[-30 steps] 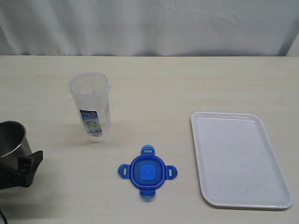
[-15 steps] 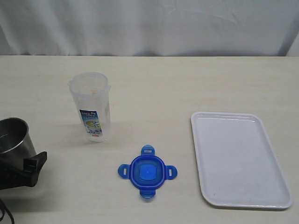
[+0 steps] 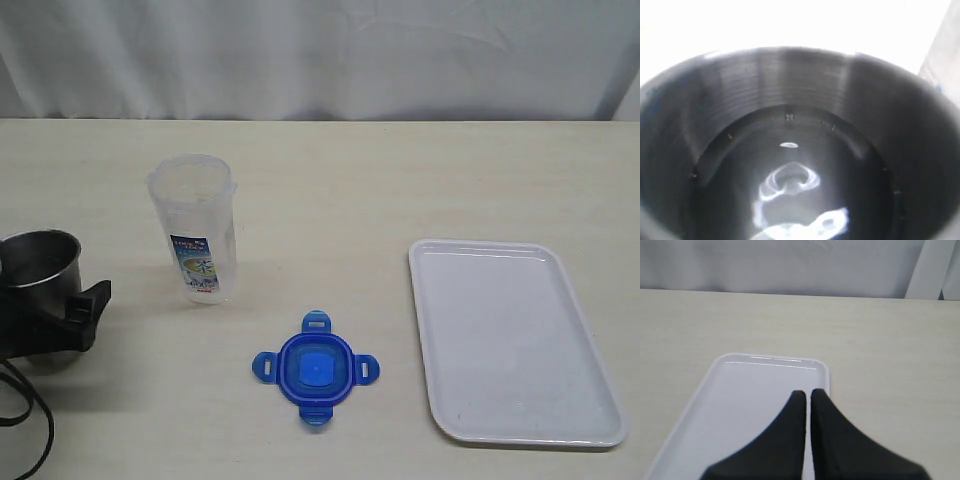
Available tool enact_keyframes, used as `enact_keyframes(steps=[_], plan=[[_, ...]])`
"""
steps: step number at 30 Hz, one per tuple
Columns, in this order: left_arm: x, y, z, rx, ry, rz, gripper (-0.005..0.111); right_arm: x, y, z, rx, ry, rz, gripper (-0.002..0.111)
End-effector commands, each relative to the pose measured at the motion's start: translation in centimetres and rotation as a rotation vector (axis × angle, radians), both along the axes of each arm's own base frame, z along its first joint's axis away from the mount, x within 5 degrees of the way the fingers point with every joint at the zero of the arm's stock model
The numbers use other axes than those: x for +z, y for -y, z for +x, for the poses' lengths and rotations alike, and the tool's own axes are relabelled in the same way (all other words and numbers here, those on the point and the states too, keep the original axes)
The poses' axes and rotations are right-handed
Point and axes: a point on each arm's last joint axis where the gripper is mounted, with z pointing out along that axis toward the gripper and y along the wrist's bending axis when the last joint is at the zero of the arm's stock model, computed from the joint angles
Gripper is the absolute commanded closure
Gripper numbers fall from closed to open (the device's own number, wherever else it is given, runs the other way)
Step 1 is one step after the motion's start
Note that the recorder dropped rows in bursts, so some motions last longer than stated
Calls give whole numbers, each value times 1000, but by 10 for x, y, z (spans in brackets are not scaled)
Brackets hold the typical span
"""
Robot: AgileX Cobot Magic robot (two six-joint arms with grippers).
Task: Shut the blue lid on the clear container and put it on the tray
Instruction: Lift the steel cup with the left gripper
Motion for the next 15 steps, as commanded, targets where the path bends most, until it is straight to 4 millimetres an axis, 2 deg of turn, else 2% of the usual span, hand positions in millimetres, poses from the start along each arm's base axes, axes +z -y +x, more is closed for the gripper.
enact_keyframes(steps=[1, 7, 11, 15], plan=[[-2, -1, 2, 3, -23, 13, 2, -1, 0, 0, 1, 4, -5, 104], [-8, 1, 1, -21, -37, 3, 2, -1, 0, 0, 1, 4, -5, 104], [-8, 0, -14, 10, -48, 4, 2, -1, 0, 0, 1, 4, -5, 104], [-9, -2, -17, 31, -60, 6, 2, -1, 0, 0, 1, 4, -5, 104]])
